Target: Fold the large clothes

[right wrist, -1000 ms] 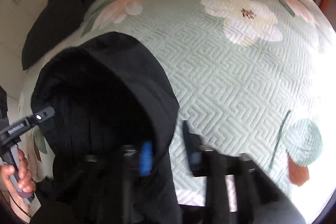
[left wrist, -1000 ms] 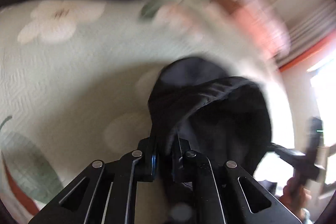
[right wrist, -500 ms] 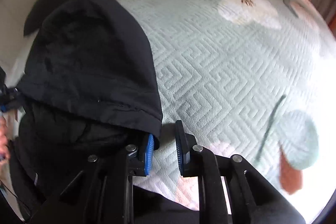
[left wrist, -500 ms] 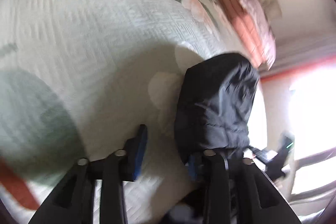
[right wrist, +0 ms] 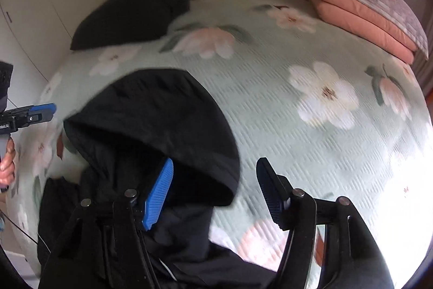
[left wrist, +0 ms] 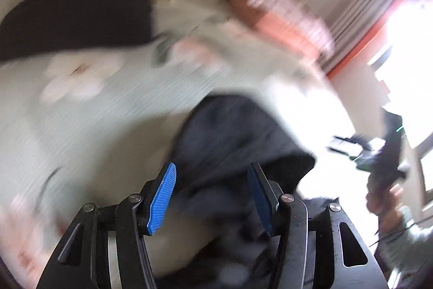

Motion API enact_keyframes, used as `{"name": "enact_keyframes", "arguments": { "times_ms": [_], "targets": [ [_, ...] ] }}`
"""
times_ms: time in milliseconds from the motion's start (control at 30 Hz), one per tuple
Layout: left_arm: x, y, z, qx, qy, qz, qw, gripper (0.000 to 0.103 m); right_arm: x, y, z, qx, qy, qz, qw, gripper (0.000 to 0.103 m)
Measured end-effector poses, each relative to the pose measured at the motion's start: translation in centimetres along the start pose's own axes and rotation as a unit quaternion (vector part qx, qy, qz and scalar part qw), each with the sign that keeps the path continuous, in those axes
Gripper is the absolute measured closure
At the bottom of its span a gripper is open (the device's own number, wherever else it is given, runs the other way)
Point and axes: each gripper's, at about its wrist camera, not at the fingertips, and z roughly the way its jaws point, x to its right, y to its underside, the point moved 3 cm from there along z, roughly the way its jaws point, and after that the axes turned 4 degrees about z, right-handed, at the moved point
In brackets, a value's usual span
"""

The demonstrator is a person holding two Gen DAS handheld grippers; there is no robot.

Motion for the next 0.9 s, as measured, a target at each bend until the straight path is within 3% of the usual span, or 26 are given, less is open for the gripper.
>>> {"name": "enact_keyframes", "arguments": {
  "times_ms": [33,100,200,300,333,400,567,633,767,833,900],
  "targets": [
    [0.9,-1.1,0.9,0.012,0.015,-0.006,0.9998,0.043,-0.4,-0.9,0.9,0.002,0.007,0.001,1.000,0.037],
    [2.1,-2.8,4.6,-0.005,0.036,-0.015,0.9992,0.041,-1.5,-1.8,2.8,-0.009,-0.013,0.006,1.000,0.037],
    [1.5,-1.5,11.1,-0.088,-0.017,0.010,0.9959,0.042,-2.8,-2.1,7.1,-0.059,-0.044,0.000,0.997,0.037],
    [0.2,3.0,15.1,-0.184,-0.034,0.028,0.9820,0.042,-3.3,0.6,11.3,-0.125,-0.036,-0.041,0.991,0.037],
    [-0.1,4.0,15.3,-0.187,-0.036,0.038,0.9810,0.042,-3.2,1.9,12.8,-0.142,-0.033,-0.052,0.988,0.037],
    [0.1,5.2,15.2,-0.157,-0.039,0.065,0.9847,0.042,-3.1,3.1,13.3,-0.112,-0.036,-0.050,0.992,0.036],
    [0.5,4.4,14.4,-0.148,-0.049,0.059,0.9860,0.042,-2.9,2.4,12.3,-0.108,-0.044,-0.041,0.992,0.036],
    [1.3,3.6,12.3,-0.129,-0.040,0.070,0.9884,0.042,-2.8,0.9,10.3,-0.096,-0.066,-0.033,0.993,0.036],
    [3.3,1.9,9.4,-0.092,-0.037,0.100,0.9900,0.040,-4.1,-3.7,6.0,-0.018,-0.101,-0.021,0.995,0.036],
    [3.2,1.9,9.2,-0.092,-0.038,0.095,0.9905,0.036,-5.7,-5.9,6.3,0.000,-0.107,-0.030,0.994,0.036],
    [2.0,2.6,10.7,-0.115,-0.053,0.084,0.9884,0.036,-7.0,-7.4,8.9,-0.013,-0.099,-0.028,0.995,0.036]
  ]
}}
